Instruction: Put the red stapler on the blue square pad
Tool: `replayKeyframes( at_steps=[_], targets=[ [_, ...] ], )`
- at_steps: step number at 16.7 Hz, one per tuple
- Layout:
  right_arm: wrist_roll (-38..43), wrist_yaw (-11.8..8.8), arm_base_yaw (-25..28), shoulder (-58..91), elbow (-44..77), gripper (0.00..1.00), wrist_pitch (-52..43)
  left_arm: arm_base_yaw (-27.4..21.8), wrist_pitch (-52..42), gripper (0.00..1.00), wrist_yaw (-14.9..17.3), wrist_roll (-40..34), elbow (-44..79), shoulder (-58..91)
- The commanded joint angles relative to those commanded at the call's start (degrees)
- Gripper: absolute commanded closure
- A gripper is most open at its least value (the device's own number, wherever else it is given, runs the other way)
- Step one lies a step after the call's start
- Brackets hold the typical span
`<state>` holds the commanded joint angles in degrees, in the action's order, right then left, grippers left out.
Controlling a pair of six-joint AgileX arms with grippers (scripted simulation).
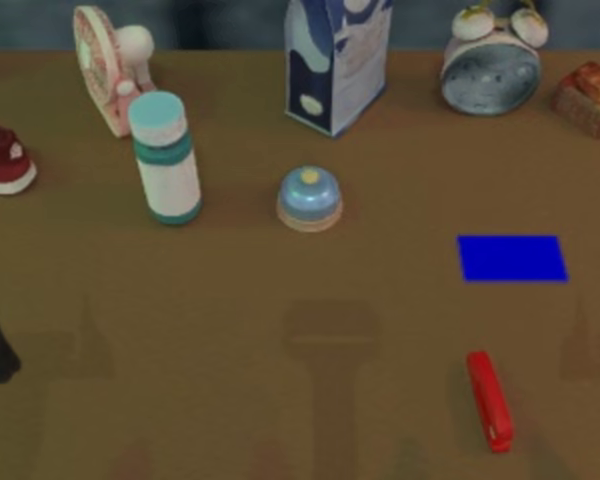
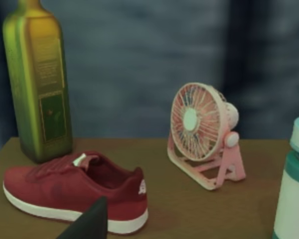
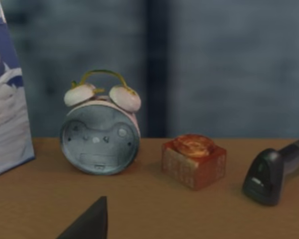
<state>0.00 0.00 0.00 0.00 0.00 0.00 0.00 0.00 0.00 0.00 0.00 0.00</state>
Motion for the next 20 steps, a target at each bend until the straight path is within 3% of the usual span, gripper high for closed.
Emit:
replayKeyframes(
  at_steps=[4,8,20],
  targets=[
    [0.72,-0.08,0.92,1.87,1.82,0.00,-1.55,0.00,0.00,0.00,0.00,0.00,0.00,0.00],
    [4.42,-0.24,5.41,12.83,11.23,0.00,-9.64,0.00,0.00,0.00,0.00,0.00,0.00,0.00],
    [20.23,0.06,25.74,77.46,52.17,0.00,-48.80,0.00,0.00,0.00,0.00,0.00,0.00,0.00]
  ],
)
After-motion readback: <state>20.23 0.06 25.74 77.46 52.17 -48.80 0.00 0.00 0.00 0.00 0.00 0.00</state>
